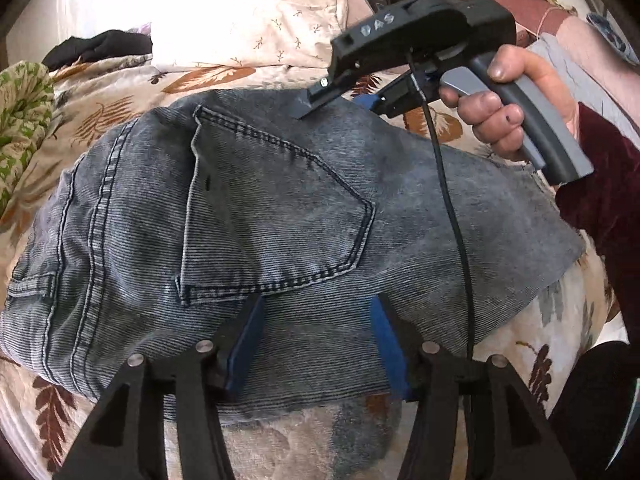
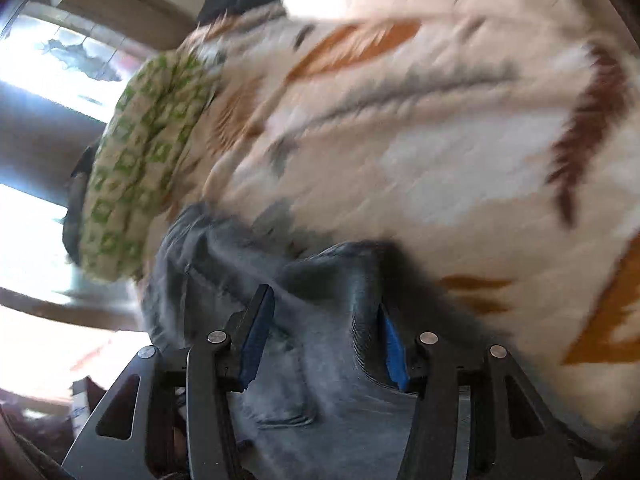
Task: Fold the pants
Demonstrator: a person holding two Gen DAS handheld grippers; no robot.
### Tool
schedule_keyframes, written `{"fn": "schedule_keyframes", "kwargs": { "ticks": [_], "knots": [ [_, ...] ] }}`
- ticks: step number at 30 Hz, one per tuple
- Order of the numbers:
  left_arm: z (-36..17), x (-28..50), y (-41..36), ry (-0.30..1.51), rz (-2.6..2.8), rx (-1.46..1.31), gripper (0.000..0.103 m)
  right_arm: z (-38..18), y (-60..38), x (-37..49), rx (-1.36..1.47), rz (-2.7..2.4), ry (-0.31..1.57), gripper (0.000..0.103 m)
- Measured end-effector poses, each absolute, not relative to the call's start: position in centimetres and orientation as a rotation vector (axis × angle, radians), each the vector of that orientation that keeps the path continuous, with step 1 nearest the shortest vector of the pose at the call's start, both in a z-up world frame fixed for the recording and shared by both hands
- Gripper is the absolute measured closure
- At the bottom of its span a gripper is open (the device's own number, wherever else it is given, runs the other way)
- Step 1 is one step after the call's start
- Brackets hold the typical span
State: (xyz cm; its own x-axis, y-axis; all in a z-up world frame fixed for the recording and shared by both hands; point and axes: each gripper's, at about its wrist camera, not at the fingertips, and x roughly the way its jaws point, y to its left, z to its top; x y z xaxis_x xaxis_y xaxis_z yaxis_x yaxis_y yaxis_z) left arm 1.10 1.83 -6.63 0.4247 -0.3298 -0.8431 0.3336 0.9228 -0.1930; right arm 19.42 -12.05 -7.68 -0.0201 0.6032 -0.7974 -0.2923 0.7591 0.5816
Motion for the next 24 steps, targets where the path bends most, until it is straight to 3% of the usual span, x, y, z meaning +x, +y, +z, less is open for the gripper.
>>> {"fn": "schedule_keyframes", "kwargs": {
  "ticks": [1, 3, 6, 16, 21, 22, 24],
  "knots": [
    [-6.6, 1.2, 2.1, 1.057, -0.417, -0.011, 0.045, -7.5, -11.8, 19.3, 0.247, 0.713, 1.413, 0.07],
    [-6.5, 1.4, 2.6, 1.068, -0.414, -0.054, 0.045, -7.0, -11.6, 19.3, 0.22, 0.69, 1.4, 0.091],
    [-6.5, 1.6, 2.7, 1.072, -0.407, -0.072, 0.045, -5.9, -11.9, 19.7, 0.227, 0.649, 1.332, 0.094],
    [-6.0, 0.9, 2.3, 1.033, -0.368, -0.026, 0.045, -9.9, -9.2, 20.9, 0.013, 0.404, 1.283, 0.096],
    [-6.2, 0.1, 2.1, 1.027, -0.339, 0.055, 0.045, -10.1, -10.5, 21.0, 0.142, 0.359, 1.27, 0.096],
    [-6.3, 0.1, 2.1, 1.027, -0.34, 0.064, 0.045, -9.9, -11.1, 20.9, 0.183, 0.36, 1.265, 0.094],
    [-6.3, -0.1, 2.0, 1.017, -0.34, 0.081, 0.045, -8.6, -12.8, 20.3, 0.257, 0.349, 1.213, 0.077]
  ]
}}
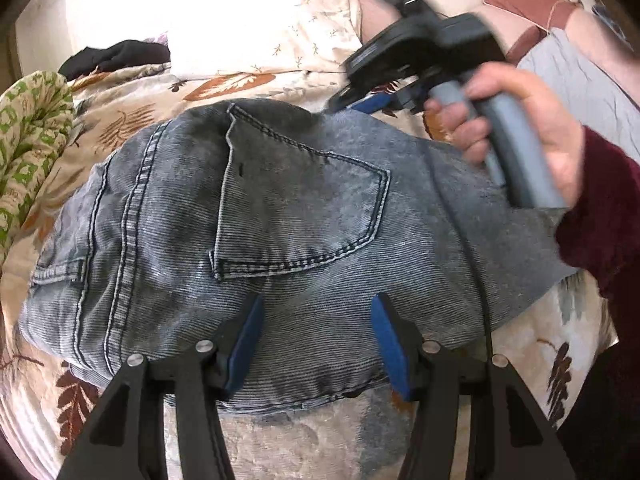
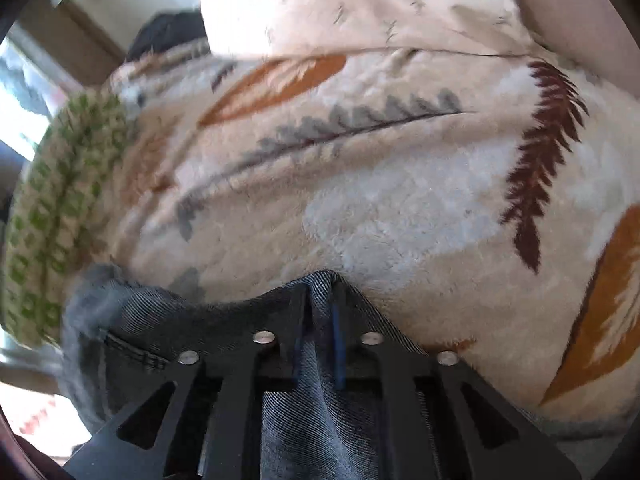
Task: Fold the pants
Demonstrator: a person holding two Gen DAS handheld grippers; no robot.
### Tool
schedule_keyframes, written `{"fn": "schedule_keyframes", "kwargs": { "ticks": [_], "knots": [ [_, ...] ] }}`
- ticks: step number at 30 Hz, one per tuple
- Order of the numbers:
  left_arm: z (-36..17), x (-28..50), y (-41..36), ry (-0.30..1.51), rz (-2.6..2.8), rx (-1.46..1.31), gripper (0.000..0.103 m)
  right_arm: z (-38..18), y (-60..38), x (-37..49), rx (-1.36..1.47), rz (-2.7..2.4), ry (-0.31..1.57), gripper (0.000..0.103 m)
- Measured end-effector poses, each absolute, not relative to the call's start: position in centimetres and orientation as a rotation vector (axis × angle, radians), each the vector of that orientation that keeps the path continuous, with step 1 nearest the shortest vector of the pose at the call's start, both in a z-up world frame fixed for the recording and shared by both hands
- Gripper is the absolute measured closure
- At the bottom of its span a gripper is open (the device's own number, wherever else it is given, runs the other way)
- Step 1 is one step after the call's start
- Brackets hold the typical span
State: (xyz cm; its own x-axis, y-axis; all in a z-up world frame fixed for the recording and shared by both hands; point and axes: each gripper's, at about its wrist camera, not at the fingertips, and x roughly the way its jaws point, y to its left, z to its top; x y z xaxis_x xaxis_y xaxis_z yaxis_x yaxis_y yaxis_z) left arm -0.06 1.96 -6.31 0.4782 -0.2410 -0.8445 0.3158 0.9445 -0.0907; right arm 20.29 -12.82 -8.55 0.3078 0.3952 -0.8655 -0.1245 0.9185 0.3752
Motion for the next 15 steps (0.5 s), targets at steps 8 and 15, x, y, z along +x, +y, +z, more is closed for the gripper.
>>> {"fn": "schedule_keyframes", "kwargs": {
  "ticks": [8, 15],
  "knots": [
    [-5.5, -0.2, 2.1, 0.986, -0.32, 0.063, 0.045, -3.3, -20.2, 11.6, 0.316, 0.277, 1.098, 0.073],
    [-5.3, 0.5, 4.3, 0.949, -0.17, 0.07, 0.045, -5.2, -22.0, 2.9, 0.18, 0.133, 1.116, 0.064]
  ]
}}
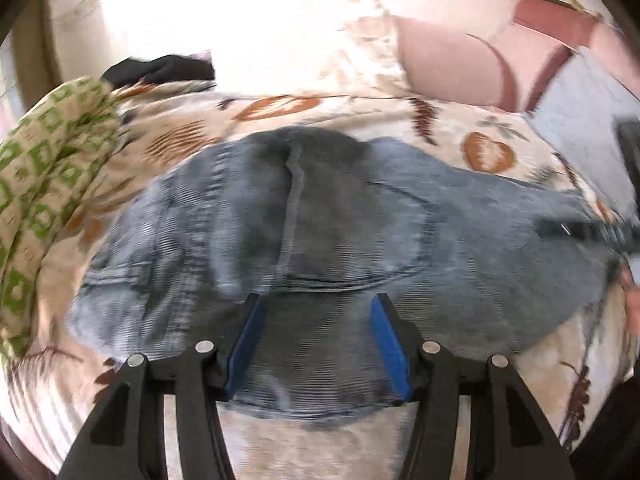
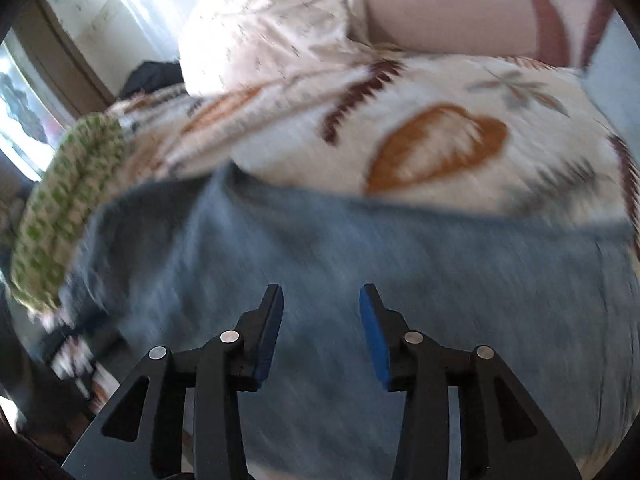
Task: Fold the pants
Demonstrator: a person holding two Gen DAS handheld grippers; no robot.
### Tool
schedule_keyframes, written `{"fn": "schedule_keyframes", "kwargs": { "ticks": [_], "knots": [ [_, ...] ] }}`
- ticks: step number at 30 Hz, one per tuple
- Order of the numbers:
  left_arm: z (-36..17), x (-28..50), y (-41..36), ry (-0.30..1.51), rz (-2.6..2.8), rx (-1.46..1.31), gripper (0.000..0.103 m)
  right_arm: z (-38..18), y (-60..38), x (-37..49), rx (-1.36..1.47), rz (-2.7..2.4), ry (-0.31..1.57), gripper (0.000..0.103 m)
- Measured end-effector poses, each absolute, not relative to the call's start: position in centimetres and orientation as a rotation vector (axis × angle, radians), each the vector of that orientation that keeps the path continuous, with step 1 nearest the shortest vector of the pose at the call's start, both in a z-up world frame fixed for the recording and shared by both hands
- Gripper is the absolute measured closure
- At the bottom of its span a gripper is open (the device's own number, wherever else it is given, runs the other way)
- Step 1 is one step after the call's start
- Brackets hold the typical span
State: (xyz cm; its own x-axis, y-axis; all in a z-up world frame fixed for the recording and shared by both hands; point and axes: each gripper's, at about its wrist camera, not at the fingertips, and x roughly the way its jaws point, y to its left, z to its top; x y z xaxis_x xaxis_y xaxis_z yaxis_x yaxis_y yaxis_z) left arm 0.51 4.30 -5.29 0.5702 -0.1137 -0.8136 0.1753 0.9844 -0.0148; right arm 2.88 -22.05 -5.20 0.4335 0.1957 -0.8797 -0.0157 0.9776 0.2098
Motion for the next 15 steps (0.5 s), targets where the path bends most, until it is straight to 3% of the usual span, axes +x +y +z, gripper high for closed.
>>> {"fn": "schedule_keyframes", "kwargs": {
  "ticks": [4, 9, 15],
  "knots": [
    [-7.0, 0.9, 5.6, 1.014, -0.151, 0.055, 0.044, -7.3, -22.8, 1.4, 0.131, 0.109, 1.156, 0.056],
    [-7.2, -0.2, 5.5, 0.968, -0.154, 0.095, 0.044, -7.3, -23.4, 0.8, 0.075, 0.147, 1.151, 0.059],
    [-7.1, -0.3, 5.3, 0.96, -0.133, 0.096, 0.044, -3.2, -35.3, -0.5, 0.349, -0.063, 0.994, 0.054]
  ]
}}
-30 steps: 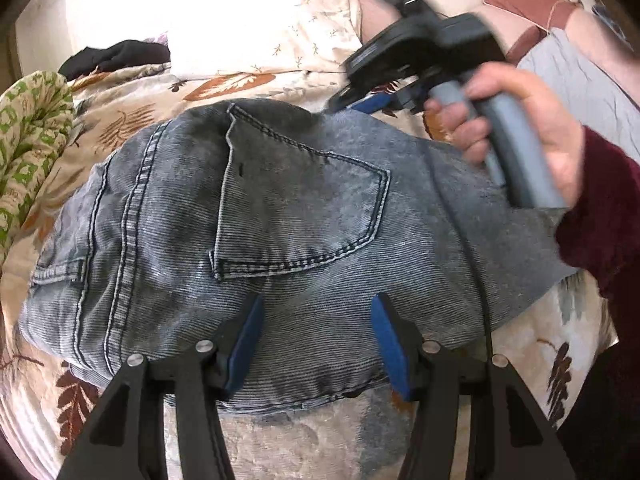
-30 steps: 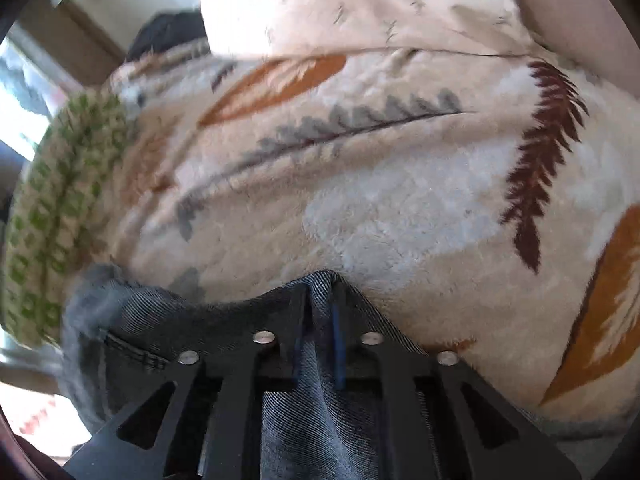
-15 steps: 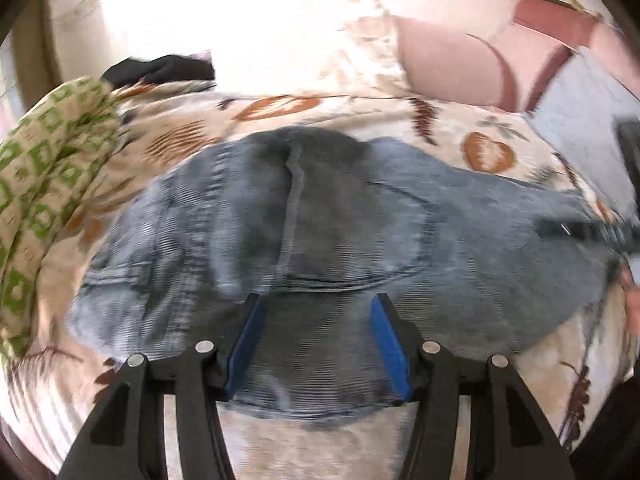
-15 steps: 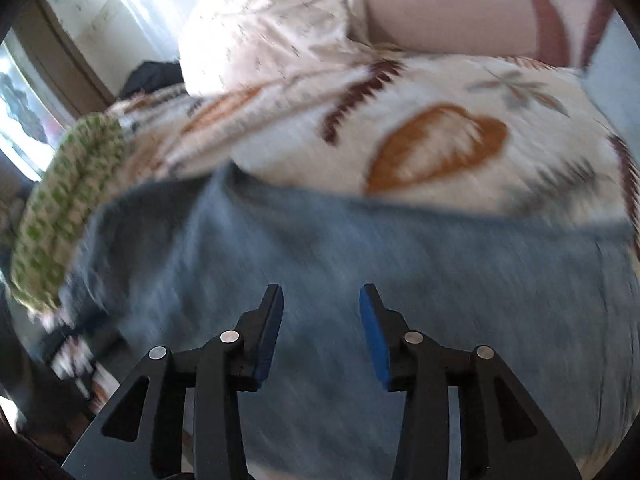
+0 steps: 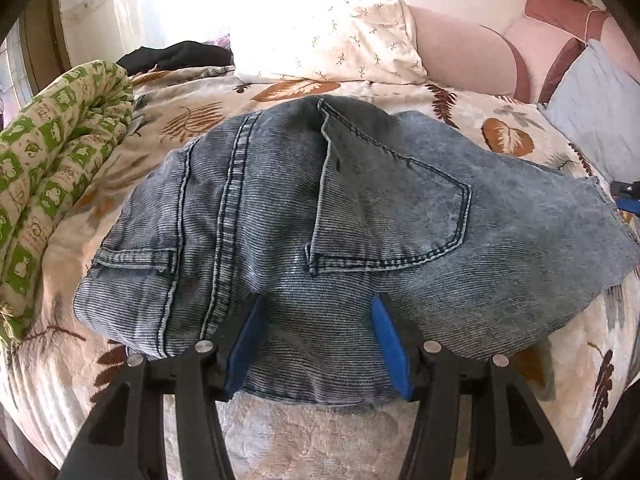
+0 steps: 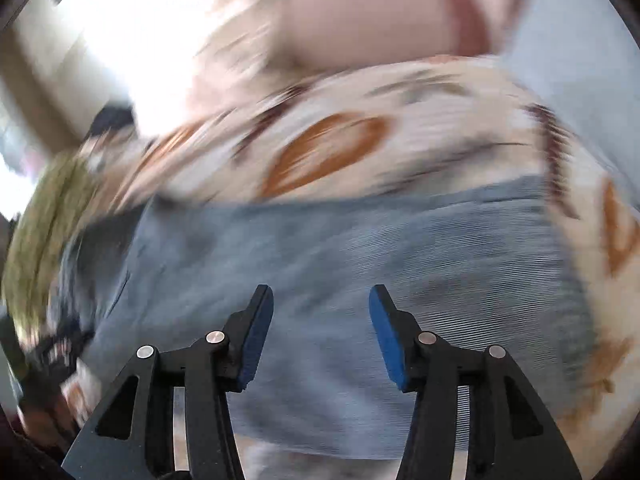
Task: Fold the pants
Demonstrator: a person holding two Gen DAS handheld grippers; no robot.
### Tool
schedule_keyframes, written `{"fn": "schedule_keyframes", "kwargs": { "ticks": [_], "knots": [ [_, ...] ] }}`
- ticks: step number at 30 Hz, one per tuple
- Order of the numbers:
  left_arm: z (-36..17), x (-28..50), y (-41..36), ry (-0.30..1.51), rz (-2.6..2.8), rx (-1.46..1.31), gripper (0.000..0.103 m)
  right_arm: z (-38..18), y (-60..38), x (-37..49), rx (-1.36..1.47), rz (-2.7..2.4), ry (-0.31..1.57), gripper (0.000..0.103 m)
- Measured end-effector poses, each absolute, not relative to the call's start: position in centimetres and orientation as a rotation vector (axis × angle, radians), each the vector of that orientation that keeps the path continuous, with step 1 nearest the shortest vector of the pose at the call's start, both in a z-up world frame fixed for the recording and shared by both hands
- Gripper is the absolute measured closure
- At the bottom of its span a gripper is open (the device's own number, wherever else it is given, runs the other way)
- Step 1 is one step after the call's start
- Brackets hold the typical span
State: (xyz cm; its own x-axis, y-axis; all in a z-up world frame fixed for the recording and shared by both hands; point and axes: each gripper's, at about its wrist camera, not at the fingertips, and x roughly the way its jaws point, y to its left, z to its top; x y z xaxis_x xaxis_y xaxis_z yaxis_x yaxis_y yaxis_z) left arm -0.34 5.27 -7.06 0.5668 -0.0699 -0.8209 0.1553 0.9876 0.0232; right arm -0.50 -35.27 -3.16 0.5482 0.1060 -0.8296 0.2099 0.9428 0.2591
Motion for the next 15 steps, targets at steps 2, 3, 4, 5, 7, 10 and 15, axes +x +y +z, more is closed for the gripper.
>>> {"fn": "schedule_keyframes", "kwargs": {
  "ticks": [2, 3, 4, 5, 7, 10, 15],
  "knots": [
    [-7.0, -0.1, 5.3, 0.967, -0.131, 0.095, 0.044, -3.1, -39.9, -1.2, 0.453, -0.138, 0.974, 0.054],
    [-7.0, -0.1, 5.3, 0.971, -0.13, 0.094, 0.044, -3.1, -41.8, -1.6, 0.496, -0.165, 0.963, 0.054],
    [-7.0, 0.0, 5.3, 0.974, -0.129, 0.093, 0.044, -3.1, -43.4, -1.8, 0.528, -0.19, 0.952, 0.054],
    [-7.0, 0.0, 5.3, 0.976, -0.127, 0.092, 0.044, -3.3, -45.1, -2.0, 0.559, -0.221, 0.941, 0.054],
    [-7.1, 0.0, 5.1, 0.976, -0.12, 0.095, 0.044, -3.5, -47.2, -2.1, 0.616, -0.238, 0.928, 0.054],
    [-7.1, 0.1, 5.1, 0.977, -0.119, 0.097, 0.043, -4.0, -49.1, -1.7, 0.701, -0.218, 0.905, 0.054],
    [-7.0, 0.2, 5.3, 0.981, -0.123, 0.089, 0.043, -5.6, -49.9, 0.6, 0.758, -0.156, 0.95, 0.057]
  ]
}}
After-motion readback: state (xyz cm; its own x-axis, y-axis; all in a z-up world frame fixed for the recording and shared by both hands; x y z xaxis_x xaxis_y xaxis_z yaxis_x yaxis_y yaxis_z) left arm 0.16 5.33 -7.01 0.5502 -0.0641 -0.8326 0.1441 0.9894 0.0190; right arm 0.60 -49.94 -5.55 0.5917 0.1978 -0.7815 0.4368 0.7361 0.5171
